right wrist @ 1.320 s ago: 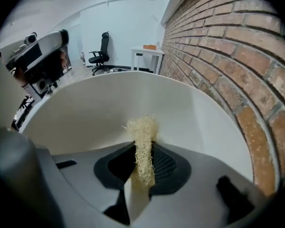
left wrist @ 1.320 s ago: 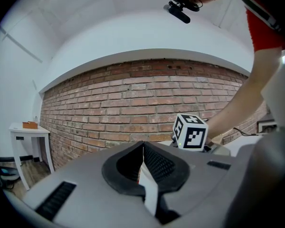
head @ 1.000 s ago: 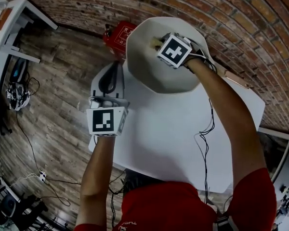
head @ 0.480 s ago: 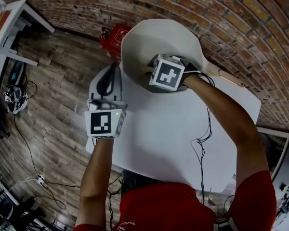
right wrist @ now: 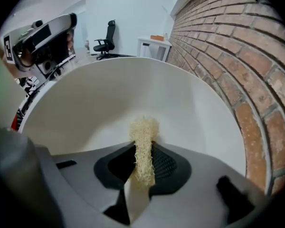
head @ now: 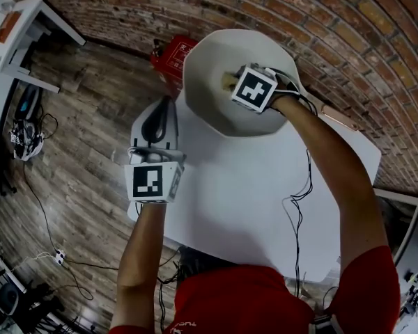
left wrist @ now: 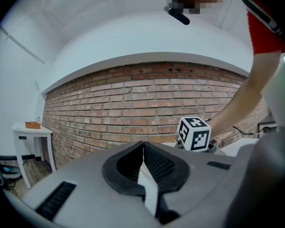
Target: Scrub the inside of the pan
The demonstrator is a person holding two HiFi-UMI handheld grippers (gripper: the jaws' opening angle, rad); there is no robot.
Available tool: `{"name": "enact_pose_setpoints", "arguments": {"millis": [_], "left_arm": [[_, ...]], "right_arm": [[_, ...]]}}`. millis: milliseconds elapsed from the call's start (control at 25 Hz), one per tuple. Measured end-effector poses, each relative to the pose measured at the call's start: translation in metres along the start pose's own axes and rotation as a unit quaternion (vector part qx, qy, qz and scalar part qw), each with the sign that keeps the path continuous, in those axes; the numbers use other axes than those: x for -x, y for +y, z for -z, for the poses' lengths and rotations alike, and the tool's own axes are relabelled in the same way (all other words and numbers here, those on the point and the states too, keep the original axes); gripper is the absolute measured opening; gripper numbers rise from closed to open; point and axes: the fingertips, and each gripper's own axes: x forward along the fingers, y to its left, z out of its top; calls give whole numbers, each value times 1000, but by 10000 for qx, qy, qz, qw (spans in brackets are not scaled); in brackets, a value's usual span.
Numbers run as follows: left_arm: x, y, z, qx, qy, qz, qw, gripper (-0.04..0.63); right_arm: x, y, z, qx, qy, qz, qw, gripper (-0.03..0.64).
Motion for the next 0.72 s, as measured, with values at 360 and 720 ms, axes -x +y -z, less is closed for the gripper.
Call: {"name": "enact_pose_setpoints", "arguments": {"millis": [360, 720], "left_arm": [[1, -1, 0, 21, 7, 4, 10000, 15], [-4, -16, -2, 74, -48, 98, 9999, 15]], "right_arm": [[5, -42, 7, -47, 140, 735, 9972, 87], [44, 24, -10, 762, -314, -23, 9966, 87]]}}
